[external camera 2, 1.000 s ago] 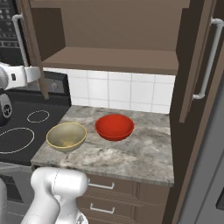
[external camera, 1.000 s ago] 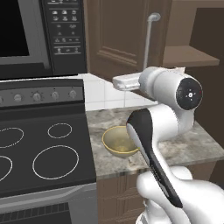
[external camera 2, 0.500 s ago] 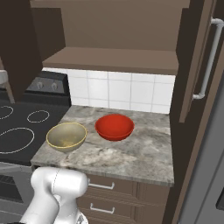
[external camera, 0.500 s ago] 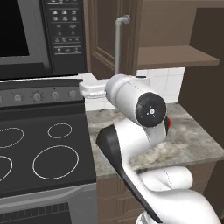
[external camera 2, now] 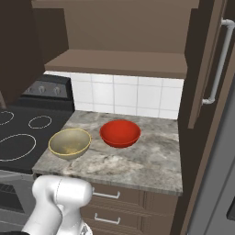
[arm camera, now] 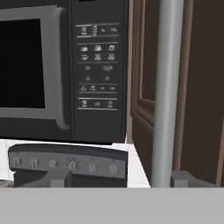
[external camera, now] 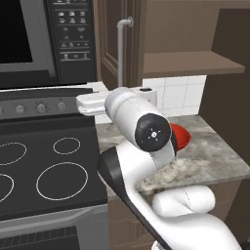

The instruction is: Open the cabinet. Pick the bowls from the counter and place them in the cabinet. Then close the cabinet.

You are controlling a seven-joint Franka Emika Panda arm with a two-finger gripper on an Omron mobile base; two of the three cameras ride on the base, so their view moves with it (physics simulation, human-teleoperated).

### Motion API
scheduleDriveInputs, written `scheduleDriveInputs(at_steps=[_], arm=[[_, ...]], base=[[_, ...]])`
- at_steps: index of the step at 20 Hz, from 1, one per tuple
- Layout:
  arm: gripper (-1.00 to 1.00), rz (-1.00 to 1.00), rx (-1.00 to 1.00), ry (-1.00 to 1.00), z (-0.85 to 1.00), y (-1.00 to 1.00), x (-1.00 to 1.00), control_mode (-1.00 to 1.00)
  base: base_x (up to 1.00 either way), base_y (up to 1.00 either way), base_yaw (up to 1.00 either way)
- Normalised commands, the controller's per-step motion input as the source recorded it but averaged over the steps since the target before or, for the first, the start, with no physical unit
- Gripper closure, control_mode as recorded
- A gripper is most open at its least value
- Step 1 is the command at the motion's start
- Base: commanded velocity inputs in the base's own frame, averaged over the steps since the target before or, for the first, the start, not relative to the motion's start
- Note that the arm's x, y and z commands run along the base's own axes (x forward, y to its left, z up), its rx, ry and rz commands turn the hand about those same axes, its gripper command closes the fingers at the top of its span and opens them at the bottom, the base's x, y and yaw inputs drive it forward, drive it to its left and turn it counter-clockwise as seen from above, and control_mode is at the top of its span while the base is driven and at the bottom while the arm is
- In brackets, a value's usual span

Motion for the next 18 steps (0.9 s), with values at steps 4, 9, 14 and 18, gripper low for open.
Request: scheduleDriveInputs(at_steps=[4,9,14,18], arm=[[-1.0,0.15,0.0,0.0,-0.4,0.03,-0.58,-1.0],[-1.0,0.24,-0.09,-0.06,-0.61,0.67,-0.37,-1.0],[-1.0,0.14,-0.02,-0.23,-0.24,0.86,-0.93,-1.0],[-1.0,0.01,0.0,-0.38,-0.04,0.52,-1.0,-1.0]], base=[[0.0,0.0,0.0],[0.0,0.0,0.0],[0.0,0.0,0.0],[0.0,0.0,0.0]])
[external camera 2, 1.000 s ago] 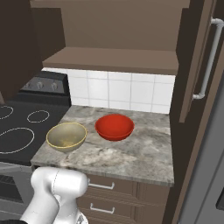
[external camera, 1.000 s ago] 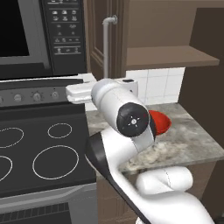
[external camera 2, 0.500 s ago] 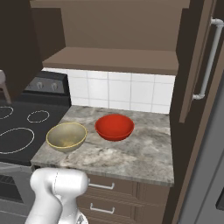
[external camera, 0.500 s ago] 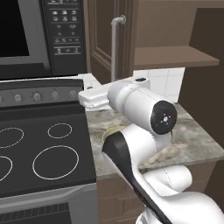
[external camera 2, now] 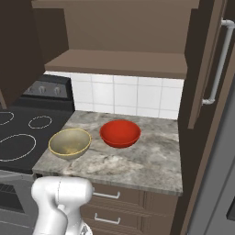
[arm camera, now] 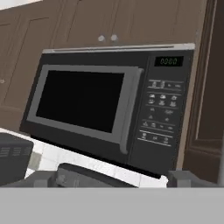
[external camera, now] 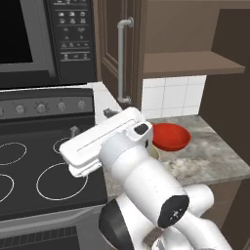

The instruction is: Open the cabinet. Pick the bowls from the counter and place them in the cabinet. Then close the cabinet.

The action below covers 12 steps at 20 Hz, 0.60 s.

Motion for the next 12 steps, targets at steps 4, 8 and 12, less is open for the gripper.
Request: scheduleDriveInputs(at_steps=[4,8,12], arm=[[-1.0,0.0,0.0,-0.44,0.0,0.32,-1.0,-1.0],[-1.0,0.0,0.08,-0.09,0.01,-0.49,-0.42,-1.0],[-1.0,0.01,0.07,0.0,0.0,-0.79,0.01,-1.0]], base=[[0.0,0.0,0.0],[0.0,0.0,0.0],[0.0,0.0,0.0]])
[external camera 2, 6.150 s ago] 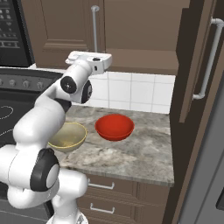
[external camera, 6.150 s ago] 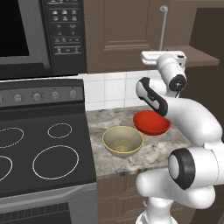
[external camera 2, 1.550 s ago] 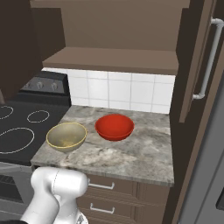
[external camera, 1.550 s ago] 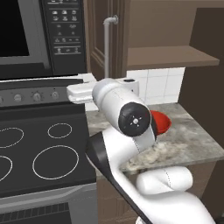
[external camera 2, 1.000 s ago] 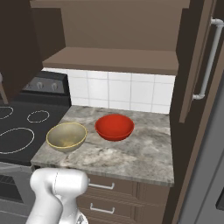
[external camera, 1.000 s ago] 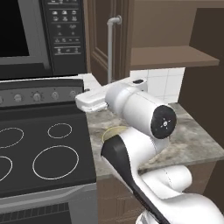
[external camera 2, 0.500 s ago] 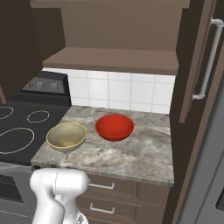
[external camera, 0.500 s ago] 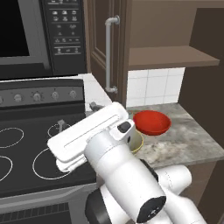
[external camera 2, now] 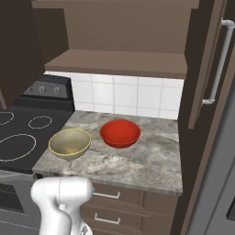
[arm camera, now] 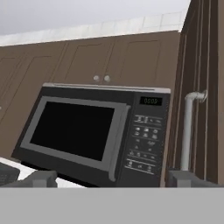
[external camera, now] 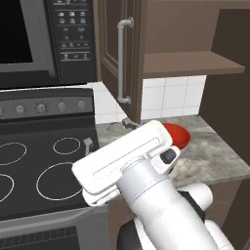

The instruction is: Open the cabinet. Pick the bowls from the counter and place them in the cabinet. Then close the cabinet.

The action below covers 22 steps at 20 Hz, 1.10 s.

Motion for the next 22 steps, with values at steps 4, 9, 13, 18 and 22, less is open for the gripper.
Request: scheduleDriveInputs(at_steps=[4,9,13,18,22], arm=[[-1.0,0.05,0.04,0.0,0.0,-0.83,0.09,-1.0],[-1.0,0.07,0.02,-0.07,0.0,-0.75,0.03,-1.0],[-1.0,0.08,0.0,-0.16,0.0,-0.66,0.0,-1.0],[-1.0,0.09,0.0,-0.2,-0.11,-0.68,0.02,-1.0],[-1.0,0.11,0.0,-0.1,-0.19,-0.79,0.19,-1.0]], base=[[0.0,0.0,0.0],[0.0,0.0,0.0],[0.0,0.0,0.0],[0.0,0.0,0.0],[0.0,0.0,0.0]])
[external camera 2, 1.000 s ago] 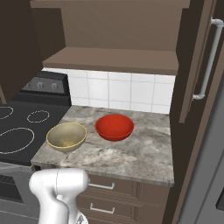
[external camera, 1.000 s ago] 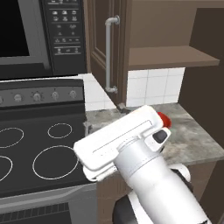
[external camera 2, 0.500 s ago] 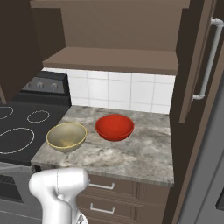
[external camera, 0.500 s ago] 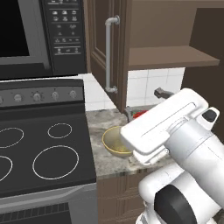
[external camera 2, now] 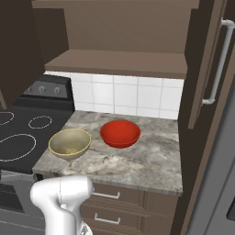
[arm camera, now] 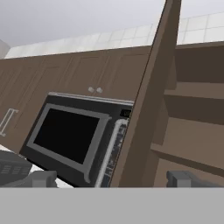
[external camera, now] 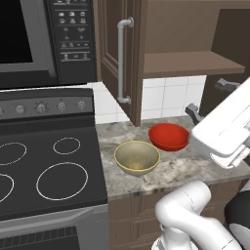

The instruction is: Open the cabinet. Pick the bowls from the counter and place them in the cabinet. Then close the cabinet.

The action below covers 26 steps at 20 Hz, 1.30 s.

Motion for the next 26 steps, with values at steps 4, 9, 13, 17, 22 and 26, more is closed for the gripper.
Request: scheduleDriveInputs(at_steps=[4,9,13,17,22,26], arm=[[-1.0,0.12,0.0,-0.01,-0.31,-0.96,0.49,-1.0],[-1.0,0.13,0.03,0.0,-0.39,-0.81,0.61,-1.0],[-1.0,0.16,0.13,0.0,-0.73,-0.52,0.74,-1.0],[-1.0,0.17,0.19,-0.04,-0.84,-0.39,0.79,-1.0],[-1.0,0.16,0.21,-0.13,-0.82,-0.04,0.78,-1.0],[-1.0,0.03,0.22,-0.13,-0.47,0.37,0.65,-1.0]], base=[[0.0,0.0,0.0],[0.0,0.0,0.0],[0.0,0.0,0.0],[0.0,0.0,0.0],[0.0,0.0,0.0],[0.0,0.0,0.0]])
